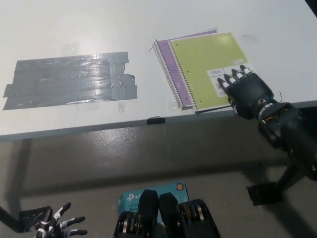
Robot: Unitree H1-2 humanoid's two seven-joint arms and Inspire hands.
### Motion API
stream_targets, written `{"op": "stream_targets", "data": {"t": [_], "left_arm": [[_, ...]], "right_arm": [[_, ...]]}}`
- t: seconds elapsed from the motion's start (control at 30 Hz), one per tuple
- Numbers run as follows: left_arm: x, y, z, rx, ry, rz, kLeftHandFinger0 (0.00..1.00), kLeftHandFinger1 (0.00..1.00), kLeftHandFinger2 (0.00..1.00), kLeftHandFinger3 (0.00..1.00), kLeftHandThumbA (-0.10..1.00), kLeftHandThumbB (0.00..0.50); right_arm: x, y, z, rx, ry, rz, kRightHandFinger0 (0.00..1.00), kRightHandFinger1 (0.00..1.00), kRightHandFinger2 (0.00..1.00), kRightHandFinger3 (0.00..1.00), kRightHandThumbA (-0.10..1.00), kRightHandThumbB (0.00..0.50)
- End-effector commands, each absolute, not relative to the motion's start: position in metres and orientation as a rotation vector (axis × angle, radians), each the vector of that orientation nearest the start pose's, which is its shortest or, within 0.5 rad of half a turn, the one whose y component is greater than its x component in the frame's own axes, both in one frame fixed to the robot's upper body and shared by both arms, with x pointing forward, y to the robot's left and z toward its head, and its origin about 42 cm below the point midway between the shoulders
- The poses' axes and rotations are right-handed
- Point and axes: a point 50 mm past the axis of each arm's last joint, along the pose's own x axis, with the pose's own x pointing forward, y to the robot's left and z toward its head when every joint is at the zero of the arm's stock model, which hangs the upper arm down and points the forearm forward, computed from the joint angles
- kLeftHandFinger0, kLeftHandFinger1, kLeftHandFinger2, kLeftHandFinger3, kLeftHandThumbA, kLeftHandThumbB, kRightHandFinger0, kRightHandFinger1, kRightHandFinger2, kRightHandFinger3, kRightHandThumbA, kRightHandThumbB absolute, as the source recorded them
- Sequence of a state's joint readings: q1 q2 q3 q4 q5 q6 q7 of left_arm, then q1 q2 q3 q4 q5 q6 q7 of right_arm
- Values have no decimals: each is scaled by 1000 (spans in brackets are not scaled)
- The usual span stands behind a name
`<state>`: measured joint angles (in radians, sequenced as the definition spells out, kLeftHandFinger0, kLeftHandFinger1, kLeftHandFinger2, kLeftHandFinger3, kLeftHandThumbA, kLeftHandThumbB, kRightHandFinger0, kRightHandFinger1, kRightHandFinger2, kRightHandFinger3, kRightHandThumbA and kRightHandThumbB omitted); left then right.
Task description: The robot uses its right hand to align two notebooks stacked together until they are fully overlapped
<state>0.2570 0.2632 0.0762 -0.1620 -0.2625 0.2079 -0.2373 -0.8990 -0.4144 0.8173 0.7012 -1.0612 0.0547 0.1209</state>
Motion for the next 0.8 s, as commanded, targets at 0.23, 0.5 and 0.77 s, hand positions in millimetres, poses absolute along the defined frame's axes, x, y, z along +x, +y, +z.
{"op": "stream_targets", "data": {"t": [0.23,0.5,0.77], "left_arm": [[194,312,88,-9,228,-175,583,625,760,1000,1000,500],[195,311,88,-12,229,-183,578,633,764,1000,1000,500],[194,311,89,-5,222,-178,543,615,743,1000,1000,500]], "right_arm": [[511,-167,205,-1987,-236,556,1000,1000,1000,1000,1000,400],[511,-175,202,-2015,-231,535,1000,1000,1000,1000,1000,399],[512,-182,208,-2009,-189,515,1000,1000,1000,1000,1000,382]]}}
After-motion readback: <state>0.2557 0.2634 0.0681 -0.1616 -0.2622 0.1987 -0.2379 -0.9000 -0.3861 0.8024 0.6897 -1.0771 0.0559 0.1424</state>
